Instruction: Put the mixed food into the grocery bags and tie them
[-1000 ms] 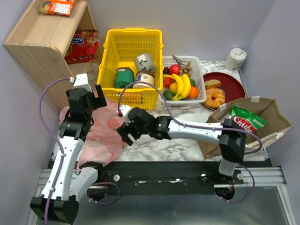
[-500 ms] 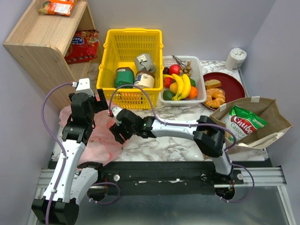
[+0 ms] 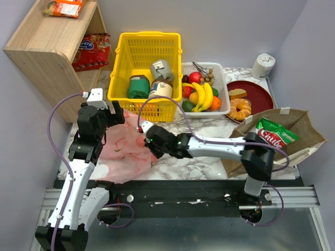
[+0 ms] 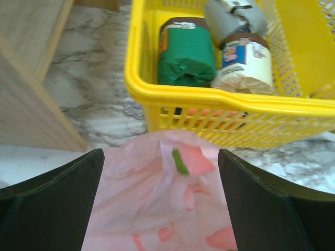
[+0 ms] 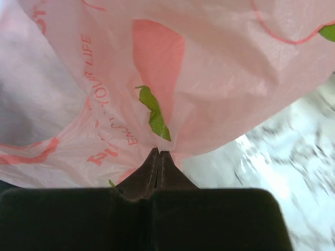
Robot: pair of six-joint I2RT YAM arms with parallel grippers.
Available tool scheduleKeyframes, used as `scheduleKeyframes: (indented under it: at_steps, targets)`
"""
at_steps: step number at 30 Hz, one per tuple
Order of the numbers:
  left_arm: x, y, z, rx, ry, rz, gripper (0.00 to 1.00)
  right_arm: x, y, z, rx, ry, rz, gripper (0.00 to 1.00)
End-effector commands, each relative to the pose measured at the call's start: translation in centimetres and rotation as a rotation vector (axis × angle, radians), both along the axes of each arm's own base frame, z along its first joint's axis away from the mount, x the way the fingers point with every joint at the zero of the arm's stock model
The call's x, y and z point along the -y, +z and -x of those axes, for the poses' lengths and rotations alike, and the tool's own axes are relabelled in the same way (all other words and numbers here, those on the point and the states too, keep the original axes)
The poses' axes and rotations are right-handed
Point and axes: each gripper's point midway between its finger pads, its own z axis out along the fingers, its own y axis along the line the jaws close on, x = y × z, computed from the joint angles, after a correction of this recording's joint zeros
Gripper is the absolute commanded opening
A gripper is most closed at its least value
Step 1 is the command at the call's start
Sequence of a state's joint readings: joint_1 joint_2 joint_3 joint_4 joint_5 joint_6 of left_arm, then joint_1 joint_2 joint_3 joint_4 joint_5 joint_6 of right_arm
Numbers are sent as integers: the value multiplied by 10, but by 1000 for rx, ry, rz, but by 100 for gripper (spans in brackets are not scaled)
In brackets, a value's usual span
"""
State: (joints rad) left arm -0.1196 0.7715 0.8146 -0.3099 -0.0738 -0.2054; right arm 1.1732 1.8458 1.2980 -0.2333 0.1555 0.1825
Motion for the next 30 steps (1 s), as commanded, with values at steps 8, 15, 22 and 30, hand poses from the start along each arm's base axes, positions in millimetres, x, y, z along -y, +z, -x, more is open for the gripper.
scheduleKeyframes:
  at_steps: [8,15,22,30]
  targets:
    - [89,10,19,44,-520,86,99,158,48,-2,19,-105,131,1]
    - [133,1,50,24,-798,95,99,219,87,-68,104,-362,28,1]
    - [180,-28,77,-75,-977,14,99,227,114,-120,113,-414,-40,1]
    - [219,-42,111,-103,-1078,-63,99,226,117,-155,83,-439,-71,1]
